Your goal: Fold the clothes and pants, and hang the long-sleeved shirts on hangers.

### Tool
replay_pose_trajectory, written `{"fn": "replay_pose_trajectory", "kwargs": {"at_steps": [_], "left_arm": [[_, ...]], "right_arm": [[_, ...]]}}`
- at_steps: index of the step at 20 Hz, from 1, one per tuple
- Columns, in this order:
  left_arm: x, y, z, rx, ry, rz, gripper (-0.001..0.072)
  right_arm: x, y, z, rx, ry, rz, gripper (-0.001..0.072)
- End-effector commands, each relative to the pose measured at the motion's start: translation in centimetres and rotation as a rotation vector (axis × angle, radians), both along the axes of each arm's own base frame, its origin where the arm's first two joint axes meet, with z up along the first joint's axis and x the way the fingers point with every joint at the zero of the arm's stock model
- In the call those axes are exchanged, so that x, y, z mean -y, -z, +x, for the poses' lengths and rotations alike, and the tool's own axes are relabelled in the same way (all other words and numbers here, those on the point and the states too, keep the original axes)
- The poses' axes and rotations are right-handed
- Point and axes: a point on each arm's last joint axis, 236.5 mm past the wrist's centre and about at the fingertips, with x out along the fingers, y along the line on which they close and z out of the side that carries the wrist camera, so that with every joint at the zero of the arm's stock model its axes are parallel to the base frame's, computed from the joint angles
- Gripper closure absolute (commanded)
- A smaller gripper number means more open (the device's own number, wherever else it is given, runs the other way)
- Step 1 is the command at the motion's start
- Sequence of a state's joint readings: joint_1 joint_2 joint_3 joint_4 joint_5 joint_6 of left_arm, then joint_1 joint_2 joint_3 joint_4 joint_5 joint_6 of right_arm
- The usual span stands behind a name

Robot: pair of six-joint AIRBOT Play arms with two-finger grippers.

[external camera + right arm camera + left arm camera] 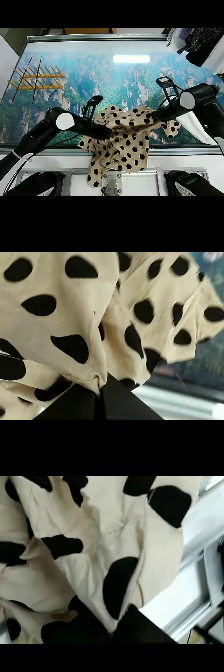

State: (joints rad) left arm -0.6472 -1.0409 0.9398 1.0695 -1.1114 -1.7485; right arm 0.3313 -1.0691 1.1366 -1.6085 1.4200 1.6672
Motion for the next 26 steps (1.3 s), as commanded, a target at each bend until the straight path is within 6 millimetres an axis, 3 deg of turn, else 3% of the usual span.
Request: {"fn": "replay_pose_trajectory", "kwargs": {"at_steps": [1, 3, 5, 6, 9, 11, 13, 17, 18, 19, 20, 23, 26], "left_arm": [[0.1, -0.1, 3.7, 0.053, -0.108, -0.056, 0.0699], [0.3, 1.7, 4.1, 0.02, -0.112, -0.029, 0.0698], [0.5, 3.4, 4.9, 0.009, -0.12, -0.011, 0.0698], [0.6, 4.0, 5.2, 0.005, -0.128, -0.005, 0.0698], [0.7, 5.4, 5.3, -0.02, -0.125, 0.017, 0.0698], [0.6, 5.6, 5.3, -0.016, -0.117, 0.021, 0.0698], [0.6, 5.6, 5.3, -0.017, -0.116, 0.02, 0.0699], [0.6, 5.6, 5.2, -0.018, -0.116, 0.02, 0.0698], [0.6, 5.6, 5.2, -0.019, -0.115, 0.021, 0.0698], [0.6, 5.6, 5.1, -0.022, -0.114, 0.022, 0.0698], [0.6, 5.6, 5.1, -0.025, -0.112, 0.024, 0.0698], [0.6, 5.6, 5.0, -0.025, -0.111, 0.024, 0.0698], [0.6, 5.6, 5.0, -0.025, -0.111, 0.024, 0.0698]], "right_arm": [[0.8, 1.1, 5.6, 0.142, 0.106, 0.038, 0.0699], [1.5, 2.1, 7.8, 0.177, 0.136, 0.05, 0.0645], [1.8, 1.9, 9.1, 0.223, 0.129, 0.056, 0.011], [1.7, 1.3, 9.4, 0.247, 0.115, 0.06, 0.0075], [-1.1, -1.2, 8.4, 0.295, -0.007, 0.11, 0.0075], [-4.4, -2.8, 7.0, 0.327, -0.133, 0.145, 0.0075], [-7.5, -3.0, 5.7, 0.331, -0.235, 0.151, 0.0076], [-11.0, 0.7, 5.5, 0.289, -0.306, 0.075, 0.0083], [-11.4, 2.3, 5.8, 0.26, -0.284, 0.073, 0.0122], [-11.6, 3.8, 6.1, 0.228, -0.257, 0.071, 0.0224], [-11.6, 5.5, 6.2, 0.194, -0.25, 0.056, 0.0327], [-11.3, 9.2, 7.2, 0.156, -0.267, -0.004, 0.0342], [-9.5, 10.6, 8.4, 0.166, -0.232, -0.094, 0.0342]]}}
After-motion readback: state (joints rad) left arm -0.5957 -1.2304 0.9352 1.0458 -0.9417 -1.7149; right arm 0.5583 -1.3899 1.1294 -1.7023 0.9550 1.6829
